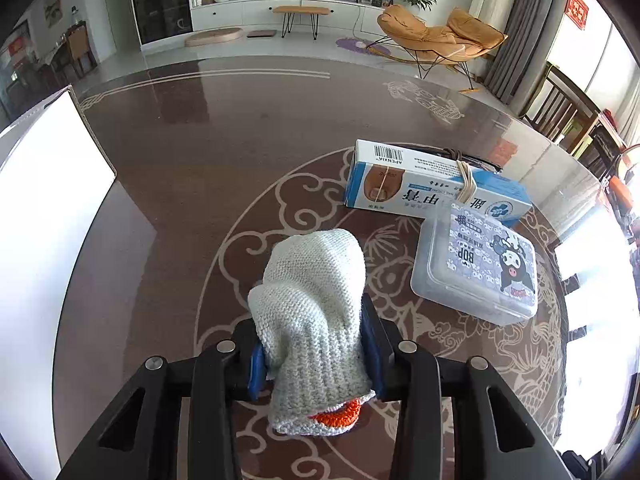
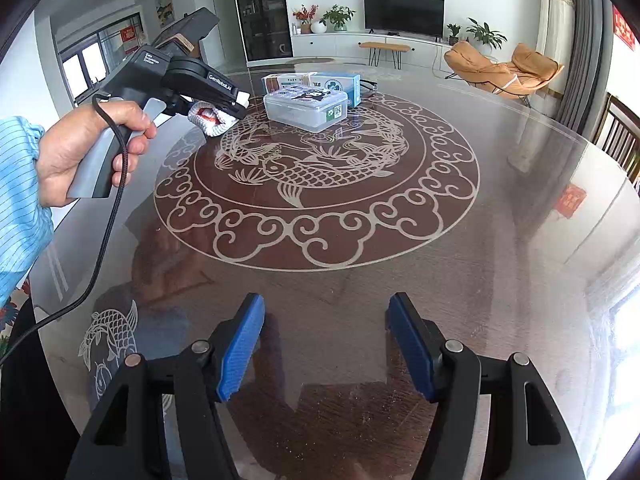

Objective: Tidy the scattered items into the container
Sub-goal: 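Grasp the last white knit glove on the table with the left tool, then grasp the clear cartoon plastic box with the right tool while the left tool holds the glove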

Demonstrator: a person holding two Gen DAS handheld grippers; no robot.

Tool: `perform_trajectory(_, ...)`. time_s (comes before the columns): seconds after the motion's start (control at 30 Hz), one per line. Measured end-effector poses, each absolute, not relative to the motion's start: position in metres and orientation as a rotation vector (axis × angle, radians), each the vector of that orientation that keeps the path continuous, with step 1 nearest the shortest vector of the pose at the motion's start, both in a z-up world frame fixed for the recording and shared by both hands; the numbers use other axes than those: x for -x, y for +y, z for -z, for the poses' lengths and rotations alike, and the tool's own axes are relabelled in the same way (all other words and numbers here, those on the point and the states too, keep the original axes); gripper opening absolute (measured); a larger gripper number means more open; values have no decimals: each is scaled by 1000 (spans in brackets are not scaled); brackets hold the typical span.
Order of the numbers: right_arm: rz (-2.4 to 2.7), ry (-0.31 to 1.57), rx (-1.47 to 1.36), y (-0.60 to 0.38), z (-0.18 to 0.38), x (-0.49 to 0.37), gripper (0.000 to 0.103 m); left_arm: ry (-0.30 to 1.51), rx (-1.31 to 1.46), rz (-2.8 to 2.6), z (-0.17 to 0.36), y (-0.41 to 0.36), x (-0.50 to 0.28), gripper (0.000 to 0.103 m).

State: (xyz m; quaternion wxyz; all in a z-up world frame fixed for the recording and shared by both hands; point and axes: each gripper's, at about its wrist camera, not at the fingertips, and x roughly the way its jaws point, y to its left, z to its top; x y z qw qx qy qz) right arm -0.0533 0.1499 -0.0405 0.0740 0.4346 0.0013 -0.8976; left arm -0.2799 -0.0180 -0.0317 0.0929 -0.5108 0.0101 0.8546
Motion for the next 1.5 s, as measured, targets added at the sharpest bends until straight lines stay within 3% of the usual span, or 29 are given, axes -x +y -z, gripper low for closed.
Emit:
perform_trajectory(0.2, 2465, -180, -1222, 168, 34, 105, 67, 39, 1508, -2472, 31, -59, 216, 39)
perform_trajectory(0.4, 2298, 14, -1238, 165, 35, 235, 67, 20, 1513, -2466, 31, -84, 174, 39)
perform_trajectory(0.6, 2215, 231, -1230, 133, 37, 292, 67, -21, 1483, -2474, 32, -92, 165, 39)
perform_trajectory(1.27, 2198, 460, -1198, 105, 34, 337, 69, -57, 1454, -2451, 39, -85, 174, 39)
perform_trajectory(1.4, 2037, 300, -1105, 80, 19, 307, 69, -102, 1460, -2441, 38, -91, 170, 39)
perform_trajectory(1.5, 2048, 336, -1048, 74, 8, 279, 69, -143, 1465, -2453, 38, -97, 166, 39)
